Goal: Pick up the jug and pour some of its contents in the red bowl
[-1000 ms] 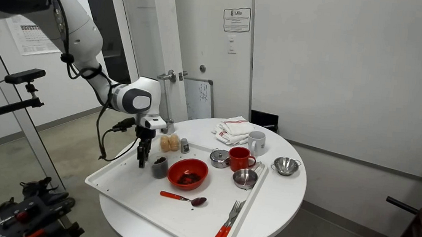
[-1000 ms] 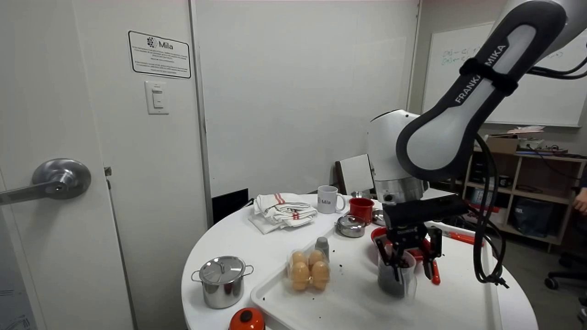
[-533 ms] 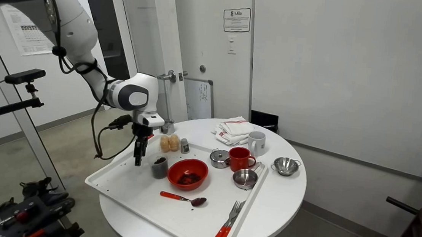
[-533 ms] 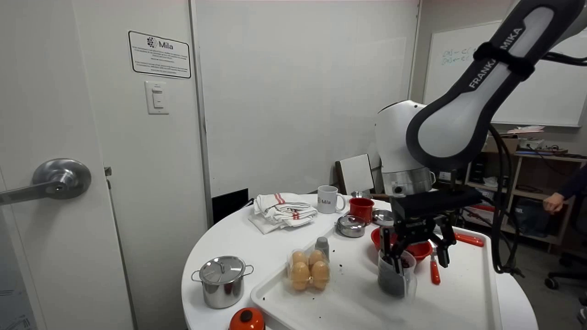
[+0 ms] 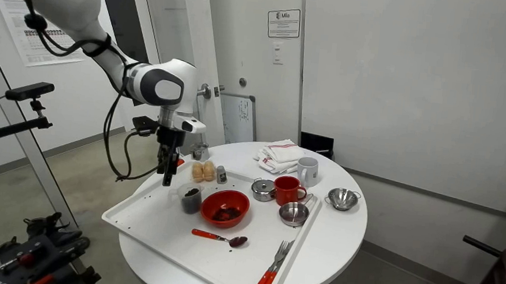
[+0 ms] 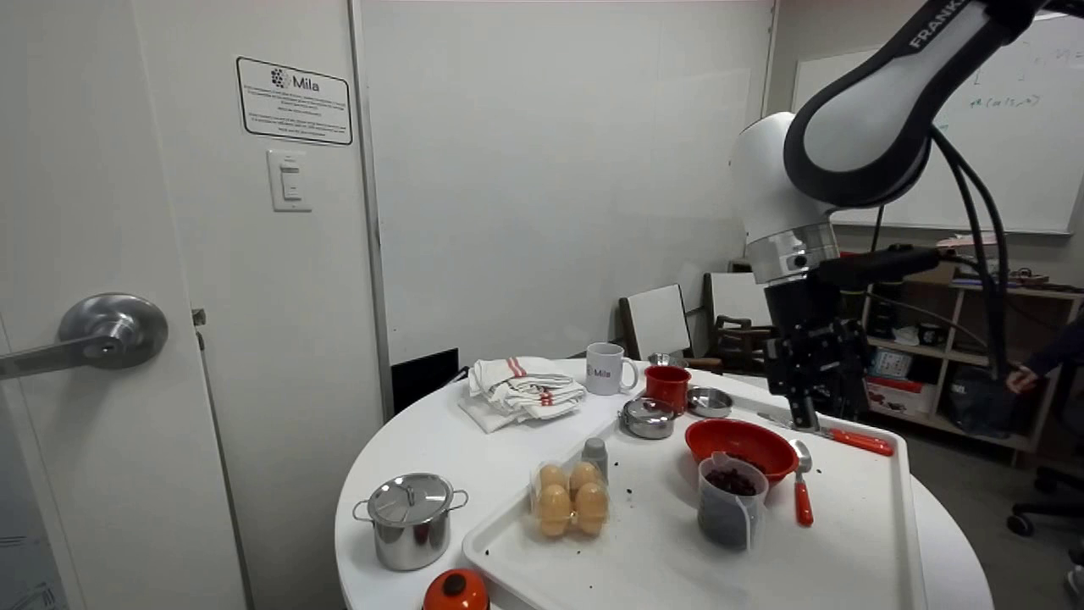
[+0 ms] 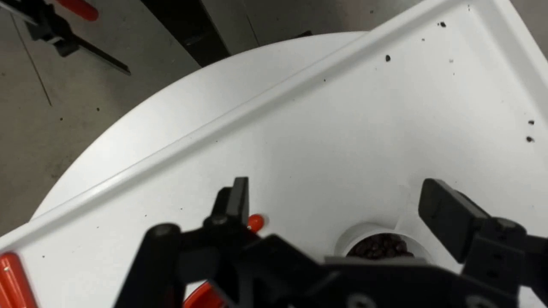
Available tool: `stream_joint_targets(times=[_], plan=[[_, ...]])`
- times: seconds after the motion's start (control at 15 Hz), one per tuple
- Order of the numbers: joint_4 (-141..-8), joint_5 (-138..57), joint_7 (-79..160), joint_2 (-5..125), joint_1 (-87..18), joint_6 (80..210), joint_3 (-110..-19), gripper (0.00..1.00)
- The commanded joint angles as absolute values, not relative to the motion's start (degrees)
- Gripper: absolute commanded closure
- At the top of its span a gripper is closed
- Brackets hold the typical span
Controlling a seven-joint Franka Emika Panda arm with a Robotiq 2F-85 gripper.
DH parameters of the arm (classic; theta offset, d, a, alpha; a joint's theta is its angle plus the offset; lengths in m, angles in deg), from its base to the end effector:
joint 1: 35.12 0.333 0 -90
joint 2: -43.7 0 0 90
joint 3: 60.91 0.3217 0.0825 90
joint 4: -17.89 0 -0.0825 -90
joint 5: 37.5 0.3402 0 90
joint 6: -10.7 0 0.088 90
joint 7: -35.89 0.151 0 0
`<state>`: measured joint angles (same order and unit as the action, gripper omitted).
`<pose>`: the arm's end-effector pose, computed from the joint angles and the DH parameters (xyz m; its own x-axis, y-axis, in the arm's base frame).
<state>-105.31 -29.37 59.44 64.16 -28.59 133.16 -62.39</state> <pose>0.4830 0.0537 0.2082 0.8440 -0.3943 -0.3636 -0.3947 -0.9156 0.0768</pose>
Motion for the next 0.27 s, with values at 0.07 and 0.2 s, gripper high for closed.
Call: stream_joint_targets(times=[0.07, 0.2], plan=[[-105.38, -29.59, 53.09, 61.88, -30.9, 129.3, -61.82, 0.0], [-105.61, -29.56, 49.98, 60.33, -31.97, 127.45, -61.84, 0.0]])
